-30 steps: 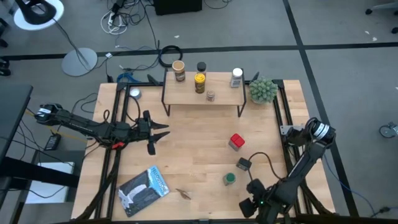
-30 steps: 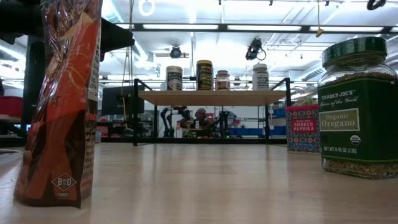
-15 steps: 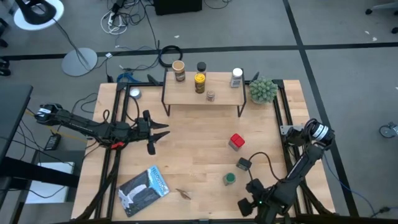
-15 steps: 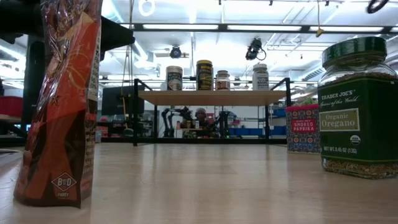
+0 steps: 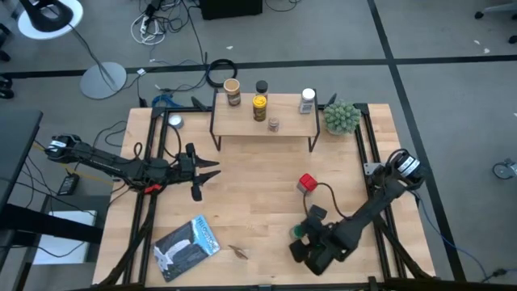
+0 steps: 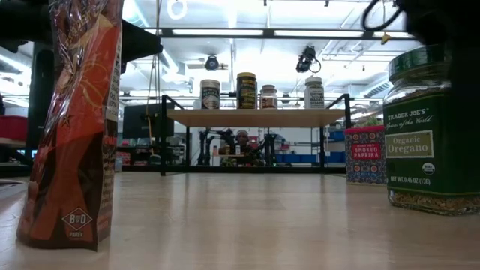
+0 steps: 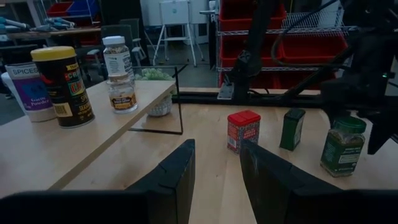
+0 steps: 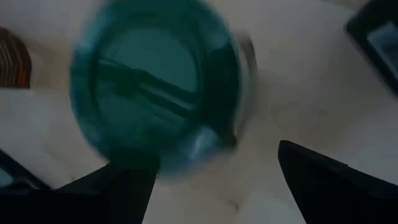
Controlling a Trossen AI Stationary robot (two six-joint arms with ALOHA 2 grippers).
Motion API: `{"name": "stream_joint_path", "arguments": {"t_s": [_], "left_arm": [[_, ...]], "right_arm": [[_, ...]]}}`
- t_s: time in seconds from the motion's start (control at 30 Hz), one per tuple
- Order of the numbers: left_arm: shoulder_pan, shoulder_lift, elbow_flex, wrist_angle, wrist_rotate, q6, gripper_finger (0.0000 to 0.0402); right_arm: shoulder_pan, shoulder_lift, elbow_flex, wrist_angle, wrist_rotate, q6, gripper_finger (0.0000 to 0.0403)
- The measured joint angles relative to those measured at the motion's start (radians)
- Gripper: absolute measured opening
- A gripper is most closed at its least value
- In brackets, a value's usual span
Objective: Shelf spices
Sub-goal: Put the green seasoning bottle on the shelf aligned with the other white seasoning bottle
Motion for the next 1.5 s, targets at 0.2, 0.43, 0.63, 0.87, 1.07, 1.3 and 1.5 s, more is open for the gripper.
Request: {"name": "stream_joint_path", "arguments": {"t_s": [0.2,0.43,0.63,0.87,1.07,1.3,1.5], "left_arm": [[0.000,0.000,0.000,0.002,0.000,0.002,0.0131],[0.000,0.000,0.000,0.001,0.000,0.002,0.0131],[0.000,0.000,0.000,0.002,0.000,0.002,0.0131],[0.000,0.000,0.000,0.001,0.000,0.002,0.0131],[0.000,0.000,0.000,0.002,0.000,0.002,0.0131],[0.000,0.000,0.000,0.002,0.000,0.002,0.0131],[0.000,0.000,0.000,0.002,0.000,0.002,0.0131]], "right_arm": [[-0.056,0.000,0.000,0.018,-0.040,-0.059,0.0329],[-0.074,0.000,0.000,0.020,-0.011,-0.073,0.0327],[-0.075,0.000,0.000,0.021,0.065,-0.074,0.0327],[-0.075,0.000,0.000,0.019,0.054,-0.077,0.0326],[-0.075,0.000,0.000,-0.004,0.020,-0.046,0.0299],[-0.080,0.000,-0.001,-0.013,0.015,-0.045,0.0236],[-0.080,-0.002,-0.001,-0.011,-0.009,-0.047,0.0199]]}}
